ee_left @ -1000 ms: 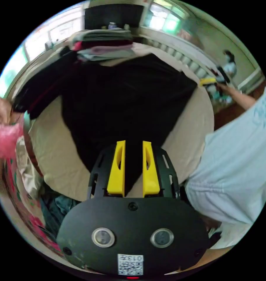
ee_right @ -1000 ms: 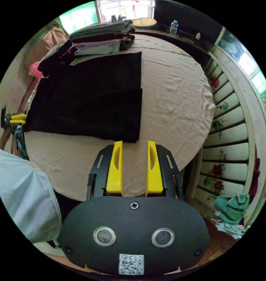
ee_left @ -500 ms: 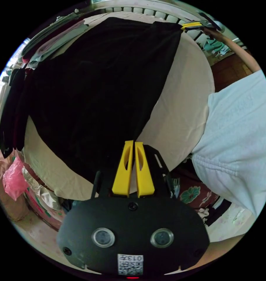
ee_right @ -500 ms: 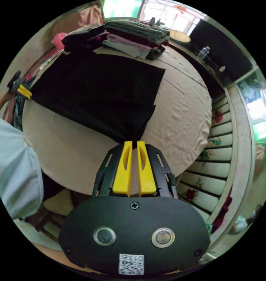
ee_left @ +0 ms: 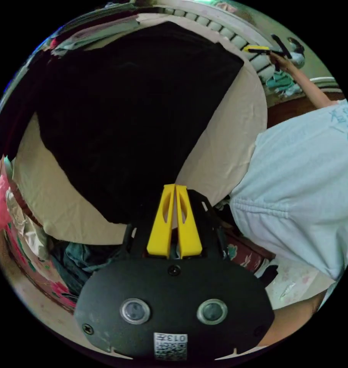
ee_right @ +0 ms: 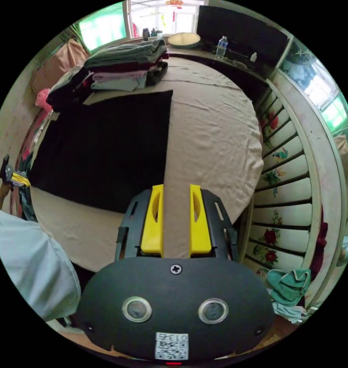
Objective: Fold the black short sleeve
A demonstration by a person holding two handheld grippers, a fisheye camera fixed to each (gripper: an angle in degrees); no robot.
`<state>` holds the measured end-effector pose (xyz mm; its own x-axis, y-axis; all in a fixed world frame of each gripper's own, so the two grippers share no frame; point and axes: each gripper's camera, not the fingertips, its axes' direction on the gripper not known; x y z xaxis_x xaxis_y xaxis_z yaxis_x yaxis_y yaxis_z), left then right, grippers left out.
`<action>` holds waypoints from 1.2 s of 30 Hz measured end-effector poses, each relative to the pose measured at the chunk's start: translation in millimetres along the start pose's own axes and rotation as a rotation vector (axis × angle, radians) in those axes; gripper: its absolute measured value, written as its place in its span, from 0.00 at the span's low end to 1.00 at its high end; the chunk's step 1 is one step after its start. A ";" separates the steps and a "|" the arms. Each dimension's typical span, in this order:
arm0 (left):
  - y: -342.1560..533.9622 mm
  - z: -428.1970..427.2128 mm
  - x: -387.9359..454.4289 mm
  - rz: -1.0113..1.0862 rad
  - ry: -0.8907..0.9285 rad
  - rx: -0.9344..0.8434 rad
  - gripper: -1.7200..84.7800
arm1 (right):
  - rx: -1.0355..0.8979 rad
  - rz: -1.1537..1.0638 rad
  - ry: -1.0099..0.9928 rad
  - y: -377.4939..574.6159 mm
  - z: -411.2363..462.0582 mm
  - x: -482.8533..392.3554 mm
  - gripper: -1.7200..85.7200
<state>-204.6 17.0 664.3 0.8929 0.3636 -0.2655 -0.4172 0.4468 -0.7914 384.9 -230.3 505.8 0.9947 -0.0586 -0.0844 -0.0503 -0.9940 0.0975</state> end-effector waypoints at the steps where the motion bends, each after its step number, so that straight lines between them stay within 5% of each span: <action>1: 6.6 -10.7 -5.7 -0.053 -0.012 0.075 0.03 | 0.033 0.005 -0.005 -11.5 -1.3 -0.7 0.13; 6: 10.4 -28.6 -43.6 -0.320 -0.110 0.332 0.07 | 0.069 0.002 0.004 -75.8 23.5 -20.8 0.13; 19: 2.1 17.5 -51.7 -0.382 -0.197 0.239 0.03 | -0.071 -0.100 -0.004 -144.2 54.1 -63.1 0.05; 28: 33.0 12.9 -48.9 -0.498 -0.236 0.311 0.02 | 0.046 0.028 -0.075 -147.1 21.4 -64.5 0.09; 31: 39.1 4.5 -30.5 -0.441 -0.362 0.352 0.02 | 0.183 -0.064 0.027 -141.3 -21.8 -97.2 0.09; 36: 30.8 20.5 -12.9 -0.371 -0.381 0.292 0.02 | 0.105 -0.344 0.020 -132.5 -28.7 -197.5 0.04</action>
<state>-232.4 42.8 654.6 0.8868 0.3835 0.2580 -0.1666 0.7858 -0.5956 197.7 -84.5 538.0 0.9565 0.2819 -0.0754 0.2799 -0.9594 -0.0362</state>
